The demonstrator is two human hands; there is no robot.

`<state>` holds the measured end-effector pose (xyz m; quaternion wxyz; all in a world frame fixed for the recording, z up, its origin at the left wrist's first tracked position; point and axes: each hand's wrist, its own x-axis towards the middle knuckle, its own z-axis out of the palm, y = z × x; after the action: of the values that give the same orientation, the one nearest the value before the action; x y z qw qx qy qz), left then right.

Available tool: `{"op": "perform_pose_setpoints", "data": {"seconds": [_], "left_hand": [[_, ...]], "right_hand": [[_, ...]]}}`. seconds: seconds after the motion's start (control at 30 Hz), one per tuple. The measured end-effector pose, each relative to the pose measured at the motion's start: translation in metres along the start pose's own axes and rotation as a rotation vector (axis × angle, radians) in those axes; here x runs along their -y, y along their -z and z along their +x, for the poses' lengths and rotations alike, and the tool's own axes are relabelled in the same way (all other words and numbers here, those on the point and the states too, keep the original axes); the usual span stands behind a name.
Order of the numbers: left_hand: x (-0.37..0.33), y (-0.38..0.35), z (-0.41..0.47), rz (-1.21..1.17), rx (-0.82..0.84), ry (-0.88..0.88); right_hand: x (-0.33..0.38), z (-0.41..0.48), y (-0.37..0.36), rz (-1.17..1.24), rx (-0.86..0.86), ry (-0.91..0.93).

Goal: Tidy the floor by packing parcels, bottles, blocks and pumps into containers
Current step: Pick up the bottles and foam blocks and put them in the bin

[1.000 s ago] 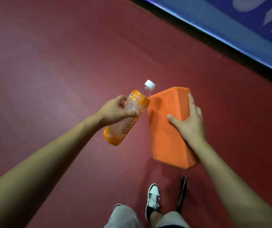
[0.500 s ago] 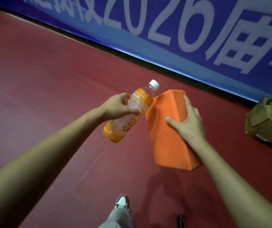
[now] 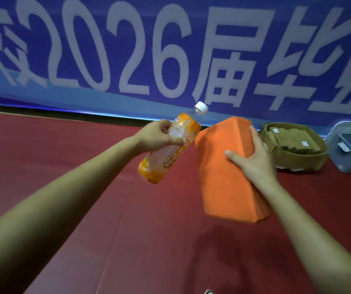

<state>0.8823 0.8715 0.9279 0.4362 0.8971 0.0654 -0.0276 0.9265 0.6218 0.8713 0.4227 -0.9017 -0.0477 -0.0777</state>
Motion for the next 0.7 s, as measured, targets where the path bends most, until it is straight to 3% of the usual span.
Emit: {"op": "perform_pose_setpoints", "data": {"seconds": [0.7], "left_hand": [[-0.23, -0.168, 0.289, 0.142, 0.216, -0.293]], "right_hand": [[-0.181, 0.224, 0.187, -0.045, -0.313, -0.209]]}}
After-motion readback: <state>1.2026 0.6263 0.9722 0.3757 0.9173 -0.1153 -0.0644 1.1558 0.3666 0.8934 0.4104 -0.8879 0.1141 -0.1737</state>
